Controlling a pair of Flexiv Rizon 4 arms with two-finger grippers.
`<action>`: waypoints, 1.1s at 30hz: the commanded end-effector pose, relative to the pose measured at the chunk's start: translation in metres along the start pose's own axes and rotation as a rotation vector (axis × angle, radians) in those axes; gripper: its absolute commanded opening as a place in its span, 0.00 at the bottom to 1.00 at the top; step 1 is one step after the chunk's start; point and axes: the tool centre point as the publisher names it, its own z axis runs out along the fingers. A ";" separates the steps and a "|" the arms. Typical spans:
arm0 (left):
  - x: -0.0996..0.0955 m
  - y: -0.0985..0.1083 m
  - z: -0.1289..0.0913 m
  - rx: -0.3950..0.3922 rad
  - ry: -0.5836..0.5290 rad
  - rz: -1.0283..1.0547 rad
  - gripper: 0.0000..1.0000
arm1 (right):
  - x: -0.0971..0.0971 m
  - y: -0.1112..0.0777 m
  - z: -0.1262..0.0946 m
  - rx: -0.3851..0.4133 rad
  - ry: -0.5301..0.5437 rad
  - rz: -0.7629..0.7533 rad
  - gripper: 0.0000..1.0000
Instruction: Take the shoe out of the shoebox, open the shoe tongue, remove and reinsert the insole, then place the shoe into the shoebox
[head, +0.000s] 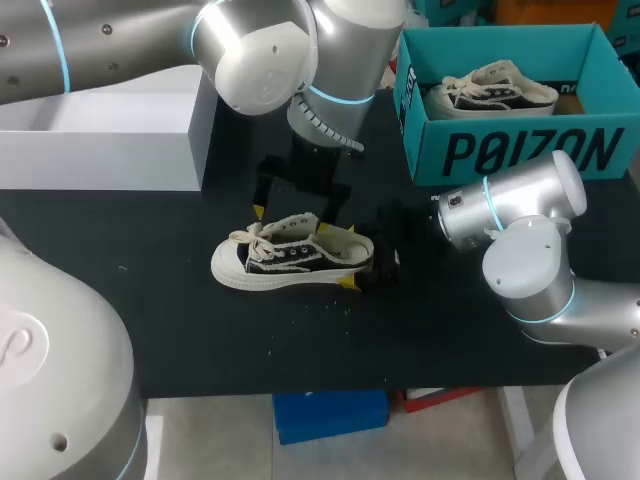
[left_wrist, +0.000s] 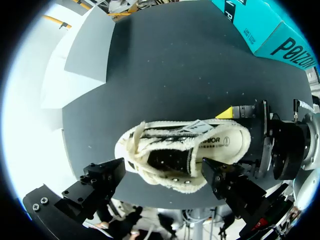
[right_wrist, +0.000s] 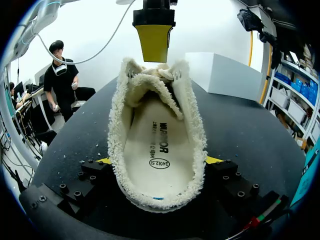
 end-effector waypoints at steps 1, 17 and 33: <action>0.020 -0.005 0.012 -0.027 -0.027 0.010 1.00 | 0.001 -0.003 0.003 0.001 -0.001 0.001 0.00; 0.032 0.003 0.044 -0.081 -0.091 0.016 1.00 | 0.001 -0.003 0.003 0.001 -0.001 0.001 0.00; 0.017 0.009 0.051 -0.087 -0.144 0.026 0.00 | 0.001 -0.003 0.003 0.001 -0.001 0.001 0.00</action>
